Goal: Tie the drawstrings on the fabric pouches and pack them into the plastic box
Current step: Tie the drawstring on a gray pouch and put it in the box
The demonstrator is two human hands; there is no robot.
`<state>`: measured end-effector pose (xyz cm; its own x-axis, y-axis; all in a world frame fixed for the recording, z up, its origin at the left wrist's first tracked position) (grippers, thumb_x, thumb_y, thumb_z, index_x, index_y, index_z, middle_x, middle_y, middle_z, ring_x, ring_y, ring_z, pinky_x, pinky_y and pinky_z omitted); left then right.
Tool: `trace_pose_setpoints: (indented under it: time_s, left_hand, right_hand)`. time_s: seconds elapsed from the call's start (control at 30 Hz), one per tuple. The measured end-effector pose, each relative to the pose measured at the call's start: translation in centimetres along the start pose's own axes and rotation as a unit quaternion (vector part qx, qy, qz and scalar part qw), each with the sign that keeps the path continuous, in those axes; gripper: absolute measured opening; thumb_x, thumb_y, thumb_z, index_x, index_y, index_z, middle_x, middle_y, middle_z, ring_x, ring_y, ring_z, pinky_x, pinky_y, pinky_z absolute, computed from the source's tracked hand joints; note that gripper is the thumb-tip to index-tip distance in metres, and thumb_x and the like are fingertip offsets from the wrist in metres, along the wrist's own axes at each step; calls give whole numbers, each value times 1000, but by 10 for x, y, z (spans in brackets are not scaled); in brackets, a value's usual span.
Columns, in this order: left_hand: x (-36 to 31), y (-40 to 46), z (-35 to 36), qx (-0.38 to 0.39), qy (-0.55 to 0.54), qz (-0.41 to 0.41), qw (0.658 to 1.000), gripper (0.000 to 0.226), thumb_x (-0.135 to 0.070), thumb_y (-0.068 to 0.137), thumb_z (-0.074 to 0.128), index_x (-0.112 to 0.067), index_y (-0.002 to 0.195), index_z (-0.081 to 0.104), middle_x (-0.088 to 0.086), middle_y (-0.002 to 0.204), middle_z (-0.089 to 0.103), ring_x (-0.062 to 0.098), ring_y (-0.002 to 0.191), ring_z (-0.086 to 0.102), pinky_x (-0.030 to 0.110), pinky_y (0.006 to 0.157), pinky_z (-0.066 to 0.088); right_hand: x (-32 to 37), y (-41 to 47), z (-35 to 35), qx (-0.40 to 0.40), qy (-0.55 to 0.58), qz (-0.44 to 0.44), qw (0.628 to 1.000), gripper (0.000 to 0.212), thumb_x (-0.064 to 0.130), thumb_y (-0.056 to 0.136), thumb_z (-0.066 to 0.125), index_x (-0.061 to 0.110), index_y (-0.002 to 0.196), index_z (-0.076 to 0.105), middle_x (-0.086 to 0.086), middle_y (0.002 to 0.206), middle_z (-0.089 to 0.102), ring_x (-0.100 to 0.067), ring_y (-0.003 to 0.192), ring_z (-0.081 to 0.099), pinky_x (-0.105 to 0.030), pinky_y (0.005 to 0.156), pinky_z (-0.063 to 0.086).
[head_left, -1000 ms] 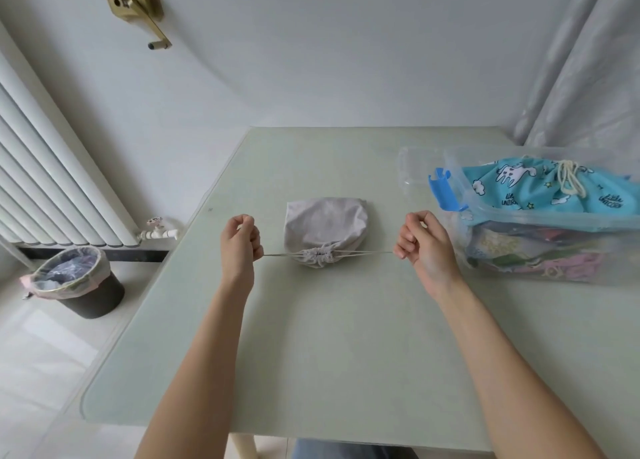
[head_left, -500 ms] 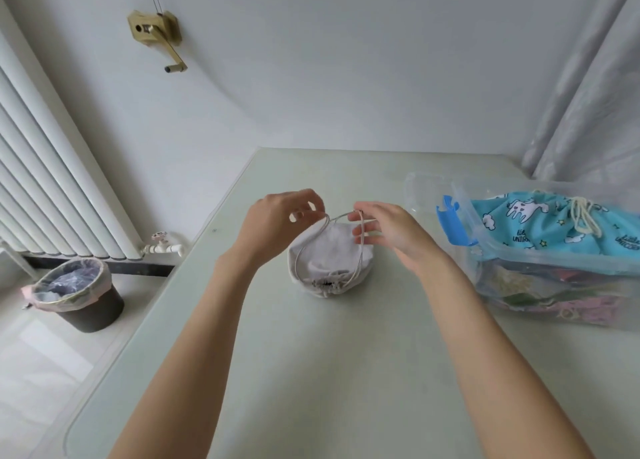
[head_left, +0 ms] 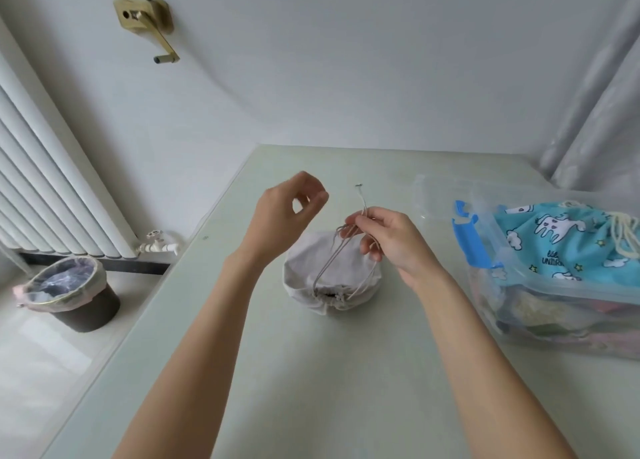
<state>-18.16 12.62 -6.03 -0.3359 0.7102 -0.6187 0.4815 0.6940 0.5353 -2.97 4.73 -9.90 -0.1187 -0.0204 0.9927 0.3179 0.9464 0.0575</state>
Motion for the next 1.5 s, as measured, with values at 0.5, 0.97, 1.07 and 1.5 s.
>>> trace_pose_setpoints:
  time_s: [0.5, 0.97, 1.07, 1.5]
  left_hand:
    - [16, -2, 20, 116, -87, -62, 987, 9, -18, 84, 68, -24, 79, 70, -10, 78, 71, 3, 70, 65, 20, 71, 50]
    - [10, -10, 30, 241, -114, -115, 957, 7, -21, 83, 69, -15, 82, 66, -4, 73, 71, 10, 74, 68, 27, 82, 52]
    - [14, -7, 23, 193, -221, -155, 943, 9, -13, 89, 61, -13, 80, 61, -2, 69, 66, 12, 71, 65, 24, 74, 50]
    - [13, -10, 21, 224, -324, -168, 904, 20, -11, 94, 45, -9, 94, 65, 6, 80, 68, 21, 65, 63, 20, 66, 50]
  right_hand:
    - [-6, 2, -4, 68, -43, 35, 996, 15, 4, 91, 54, 0, 92, 68, -3, 72, 66, -9, 54, 51, -19, 51, 45]
    - [4, 1, -9, 36, 49, -10, 998, 19, 18, 95, 51, 15, 86, 68, 2, 69, 47, -11, 63, 46, -27, 77, 43]
    - [7, -1, -13, 89, 67, -27, 993, 19, 24, 91, 54, 16, 88, 71, 2, 66, 49, -12, 59, 44, -33, 80, 39]
    - [21, -3, -25, -71, -178, -215, 958, 14, 2, 77, 72, 16, 75, 69, 0, 75, 68, -17, 69, 64, -28, 70, 52]
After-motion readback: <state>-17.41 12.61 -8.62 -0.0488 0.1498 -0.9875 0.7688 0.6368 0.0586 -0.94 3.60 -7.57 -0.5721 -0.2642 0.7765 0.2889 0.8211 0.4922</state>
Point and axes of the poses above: each hand's wrist, its own y-axis towards the middle knuckle, its own z-axis out of the palm, x = y × z, the point moved 4 cm from there along y, towards the middle knuckle
